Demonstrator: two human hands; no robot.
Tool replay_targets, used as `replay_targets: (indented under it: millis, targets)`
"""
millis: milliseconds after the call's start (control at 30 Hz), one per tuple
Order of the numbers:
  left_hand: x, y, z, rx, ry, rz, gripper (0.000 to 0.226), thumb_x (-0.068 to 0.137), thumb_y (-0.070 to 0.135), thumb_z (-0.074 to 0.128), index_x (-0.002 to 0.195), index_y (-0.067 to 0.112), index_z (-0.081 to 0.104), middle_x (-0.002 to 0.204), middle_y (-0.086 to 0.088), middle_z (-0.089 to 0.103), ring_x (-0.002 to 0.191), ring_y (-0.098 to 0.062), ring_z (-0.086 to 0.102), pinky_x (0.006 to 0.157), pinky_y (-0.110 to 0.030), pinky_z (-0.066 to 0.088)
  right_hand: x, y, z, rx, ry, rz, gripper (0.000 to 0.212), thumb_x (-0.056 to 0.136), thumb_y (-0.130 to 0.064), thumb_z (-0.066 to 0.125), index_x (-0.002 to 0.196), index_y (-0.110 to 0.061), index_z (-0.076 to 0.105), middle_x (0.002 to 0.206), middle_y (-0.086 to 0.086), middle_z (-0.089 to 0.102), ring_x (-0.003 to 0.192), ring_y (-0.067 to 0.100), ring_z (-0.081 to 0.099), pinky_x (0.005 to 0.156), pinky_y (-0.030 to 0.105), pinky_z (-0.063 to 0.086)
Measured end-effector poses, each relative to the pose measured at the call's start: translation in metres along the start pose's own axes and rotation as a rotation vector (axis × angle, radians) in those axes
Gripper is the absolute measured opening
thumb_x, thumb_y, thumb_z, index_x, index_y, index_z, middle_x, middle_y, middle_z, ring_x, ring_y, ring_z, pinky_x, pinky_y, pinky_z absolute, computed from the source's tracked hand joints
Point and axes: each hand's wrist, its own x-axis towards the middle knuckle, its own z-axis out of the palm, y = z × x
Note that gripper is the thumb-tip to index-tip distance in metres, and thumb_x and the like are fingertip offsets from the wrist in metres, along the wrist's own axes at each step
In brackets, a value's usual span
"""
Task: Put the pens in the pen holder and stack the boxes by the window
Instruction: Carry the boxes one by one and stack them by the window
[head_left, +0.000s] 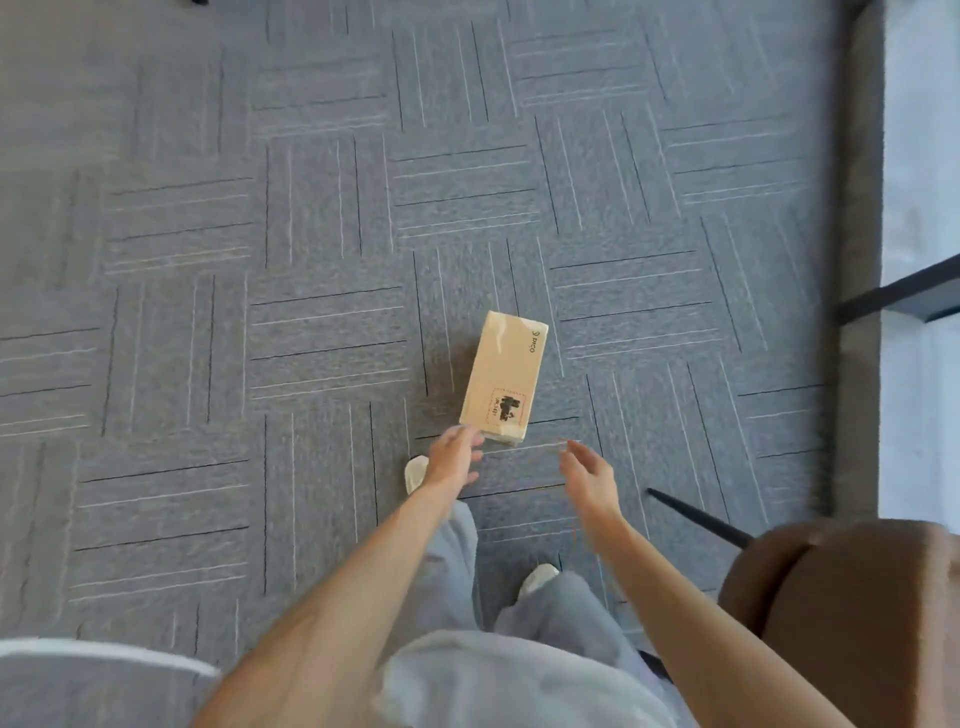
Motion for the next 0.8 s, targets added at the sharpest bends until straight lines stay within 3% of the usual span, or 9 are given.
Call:
replay_targets:
  millis: [100,167,233,333,467,533,633,700,800]
  targets:
    - [0.077,0.013,0.018,0.162,-0.045,-0.003,0.027,0.099,0.031,0.043,0.118,0.018,0.058,0.118,-0.004,0.062,0.108,-0.021,0.057,0.094,-0.035,0.045,0.057,-0.004,0.005,-0.013,0.035,0.031,0.06,0.089,-0.041,0.059,0.143,-0.015,0.053,0.142,0.006,0.058,0.129,0.023,0.055,0.112,0.048,0.042]
    - [0.135,0.017,0.036,0.256,-0.038,-0.013,0.024,0.097,0.033,0.041,0.111,0.022,0.057,0.123,-0.007,0.063,0.112,-0.024,0.056,0.101,-0.041,0.044,0.104,-0.006,0.01,-0.048,0.032,0.042,0.055,0.094,-0.037,0.059,0.143,-0.012,0.052,0.144,0.006,0.057,0.131,0.023,0.054,0.113,0.042,0.04]
    - [0.187,0.018,0.057,0.326,-0.022,-0.032,0.025,0.098,0.032,0.041,0.112,0.02,0.058,0.125,-0.01,0.063,0.107,-0.024,0.056,0.096,-0.035,0.045,0.154,-0.003,0.014,-0.101,0.034,0.051,0.047,0.1,-0.026,0.055,0.144,-0.009,0.052,0.144,0.007,0.056,0.132,0.022,0.053,0.107,0.029,0.038]
    - [0.264,0.012,0.093,0.479,-0.031,0.023,0.033,0.1,0.027,0.045,0.127,0.013,0.059,0.132,-0.004,0.059,0.117,-0.024,0.055,0.092,-0.028,0.042,0.237,0.013,0.021,-0.133,0.033,0.052,0.045,0.102,-0.025,0.051,0.144,-0.01,0.051,0.145,0.005,0.055,0.131,0.021,0.052,0.103,0.026,0.037]
    - [0.363,-0.012,0.138,0.689,-0.016,0.095,0.062,0.096,0.035,0.049,0.15,0.01,0.031,0.161,-0.011,0.023,0.147,-0.025,0.023,0.119,-0.04,0.022,0.336,0.043,0.027,-0.188,0.016,0.071,0.045,0.103,-0.026,0.049,0.144,-0.01,0.049,0.143,0.006,0.056,0.122,0.022,0.057,0.098,0.027,0.039]
    - [0.393,-0.026,0.155,0.788,0.009,0.06,0.081,0.095,0.043,0.053,0.157,0.013,0.009,0.166,-0.006,-0.005,0.152,-0.023,0.0,0.121,-0.047,0.011,0.373,0.057,0.026,-0.243,0.016,0.088,0.045,0.103,-0.024,0.049,0.145,-0.01,0.049,0.142,0.008,0.057,0.121,0.024,0.058,0.098,0.027,0.04]
    - [0.418,-0.046,0.172,0.786,0.056,0.036,0.115,0.084,0.048,0.07,0.155,0.02,-0.016,0.159,-0.001,-0.034,0.149,-0.023,-0.022,0.117,-0.056,0.008,0.412,0.08,0.025,-0.3,-0.013,0.103,0.045,0.103,-0.024,0.048,0.145,-0.01,0.049,0.146,0.01,0.055,0.133,0.026,0.052,0.107,0.034,0.038]
    - [0.425,-0.05,0.179,0.824,0.073,0.037,0.132,0.075,0.048,0.079,0.151,0.022,-0.026,0.153,-0.001,-0.043,0.145,-0.024,-0.031,0.115,-0.062,0.007,0.426,0.088,0.026,-0.341,-0.029,0.128,0.046,0.103,-0.026,0.048,0.146,-0.009,0.048,0.146,0.011,0.054,0.134,0.027,0.05,0.108,0.035,0.037]
    - [0.435,-0.044,0.171,0.787,0.177,-0.007,0.134,0.073,0.038,0.082,0.151,0.026,-0.027,0.154,-0.001,-0.042,0.145,-0.026,-0.031,0.112,-0.068,0.008,0.436,0.091,0.029,-0.355,-0.043,0.185,0.047,0.103,-0.028,0.047,0.147,-0.009,0.047,0.147,0.011,0.052,0.136,0.026,0.048,0.109,0.033,0.035]
